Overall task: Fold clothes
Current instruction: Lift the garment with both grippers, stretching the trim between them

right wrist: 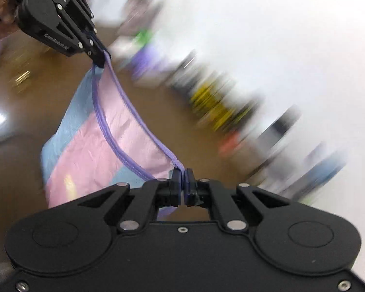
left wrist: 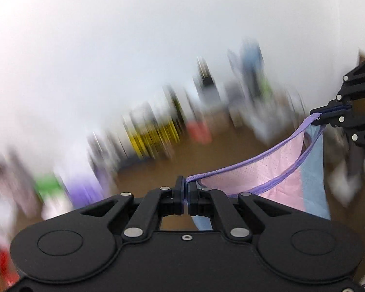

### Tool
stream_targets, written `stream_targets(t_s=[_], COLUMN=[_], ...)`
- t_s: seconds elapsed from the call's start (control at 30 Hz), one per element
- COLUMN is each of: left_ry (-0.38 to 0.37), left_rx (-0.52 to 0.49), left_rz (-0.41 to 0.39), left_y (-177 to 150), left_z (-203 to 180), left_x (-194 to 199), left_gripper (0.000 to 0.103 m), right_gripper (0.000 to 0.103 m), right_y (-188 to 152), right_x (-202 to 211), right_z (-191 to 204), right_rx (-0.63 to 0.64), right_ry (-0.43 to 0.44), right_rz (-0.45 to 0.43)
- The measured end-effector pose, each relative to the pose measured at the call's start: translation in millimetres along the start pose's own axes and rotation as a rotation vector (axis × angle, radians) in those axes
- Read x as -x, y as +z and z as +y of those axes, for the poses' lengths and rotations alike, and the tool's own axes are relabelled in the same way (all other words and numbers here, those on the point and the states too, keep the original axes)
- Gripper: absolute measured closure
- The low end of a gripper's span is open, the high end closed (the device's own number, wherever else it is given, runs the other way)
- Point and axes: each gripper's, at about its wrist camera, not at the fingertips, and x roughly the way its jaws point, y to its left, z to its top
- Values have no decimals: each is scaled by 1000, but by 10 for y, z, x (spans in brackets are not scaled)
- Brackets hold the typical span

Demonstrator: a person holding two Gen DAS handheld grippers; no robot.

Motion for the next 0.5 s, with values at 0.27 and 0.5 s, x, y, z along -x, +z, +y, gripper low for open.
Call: stream_targets(t_s=[0.27, 0.5], left_ry=[90, 31], left_rx=[-82, -15], left_rz=[-392, -321], left_y=[1191, 617], left_z=[398, 213], left_x=[1007, 975], left_gripper=[101, 101], right_gripper=[99, 99], right_y=[1023, 977], right_x=[647, 755], right_z=[-725, -508], right_rx=[132, 146], right_ry=[-352, -319], right_rz=[-270, -280])
